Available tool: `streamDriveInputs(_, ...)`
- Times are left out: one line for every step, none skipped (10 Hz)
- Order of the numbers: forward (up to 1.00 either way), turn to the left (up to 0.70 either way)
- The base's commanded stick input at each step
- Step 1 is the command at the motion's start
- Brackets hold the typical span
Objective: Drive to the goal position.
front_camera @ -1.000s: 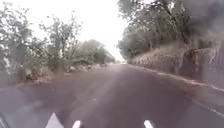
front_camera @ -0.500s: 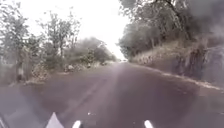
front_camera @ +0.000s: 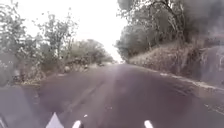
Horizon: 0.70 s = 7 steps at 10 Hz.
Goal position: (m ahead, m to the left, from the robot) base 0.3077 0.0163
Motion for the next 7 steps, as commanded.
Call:
streamDriveInputs(1.00,0.00)
streamDriveInputs(1.00,0.00)
streamDriveInputs(1.00,0.00)
streamDriveInputs(1.00,0.00)
streamDriveInputs(1.00,0.00)
streamDriveInputs(1.00,0.00)
streamDriveInputs(1.00,0.00)
